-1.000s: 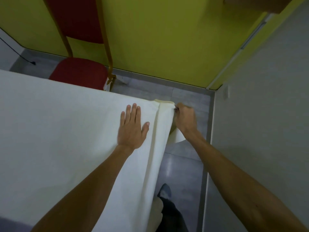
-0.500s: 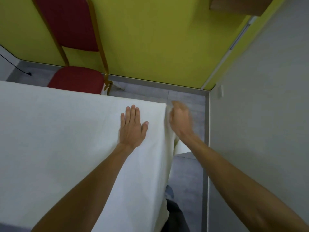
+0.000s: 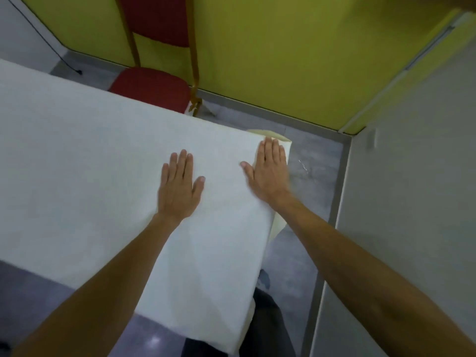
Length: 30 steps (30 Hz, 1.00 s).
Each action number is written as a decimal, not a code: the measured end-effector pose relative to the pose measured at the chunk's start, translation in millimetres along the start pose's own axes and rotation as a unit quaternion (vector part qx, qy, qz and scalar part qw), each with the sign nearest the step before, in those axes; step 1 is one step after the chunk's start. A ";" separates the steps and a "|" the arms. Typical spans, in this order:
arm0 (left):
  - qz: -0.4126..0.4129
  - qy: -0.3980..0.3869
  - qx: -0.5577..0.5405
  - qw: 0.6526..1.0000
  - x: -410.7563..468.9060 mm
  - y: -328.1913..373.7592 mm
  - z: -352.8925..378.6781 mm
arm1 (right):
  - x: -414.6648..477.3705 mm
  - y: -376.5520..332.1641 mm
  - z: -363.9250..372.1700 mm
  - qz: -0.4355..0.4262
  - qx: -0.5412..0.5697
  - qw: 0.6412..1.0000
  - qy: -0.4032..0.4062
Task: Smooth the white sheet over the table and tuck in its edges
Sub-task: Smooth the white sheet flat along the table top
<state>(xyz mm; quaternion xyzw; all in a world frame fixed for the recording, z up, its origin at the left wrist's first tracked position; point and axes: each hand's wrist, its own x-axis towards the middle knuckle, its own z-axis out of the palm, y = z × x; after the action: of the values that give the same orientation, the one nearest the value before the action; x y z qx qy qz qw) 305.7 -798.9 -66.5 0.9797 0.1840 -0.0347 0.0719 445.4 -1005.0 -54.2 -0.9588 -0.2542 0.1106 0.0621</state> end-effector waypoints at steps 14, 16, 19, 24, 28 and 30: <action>-0.315 0.084 -0.088 0.941 -191.5 -85.7 -1.2 | -11.4 -40.6 -1.7 -0.045 -0.018 0.999 0.015; -0.311 0.103 -0.109 0.939 -176.7 -49.4 -3.7 | -23.4 -82.8 6.3 -0.159 -0.021 0.987 0.023; -0.296 0.095 -0.137 0.940 -160.6 15.5 1.0 | -52.9 -138.4 31.7 -0.329 -0.015 0.944 -0.001; -0.299 0.084 -0.098 0.946 -179.9 45.5 18.5 | -58.7 -119.3 44.7 -0.336 -0.059 0.940 -0.021; -0.358 0.101 -0.097 0.923 -230.6 20.8 24.9 | -21.4 -58.4 20.5 -0.252 -0.061 0.965 -0.021; -0.394 0.090 -0.096 0.910 -251.5 13.3 24.7 | -2.6 -34.4 3.2 -0.171 -0.034 0.984 -0.018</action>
<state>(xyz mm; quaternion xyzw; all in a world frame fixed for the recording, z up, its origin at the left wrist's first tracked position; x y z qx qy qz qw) 75.6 -904.3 -65.4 0.8147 0.5634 0.0460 0.1289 426.2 -976.5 -50.8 -0.9004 -0.4195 0.1072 0.0427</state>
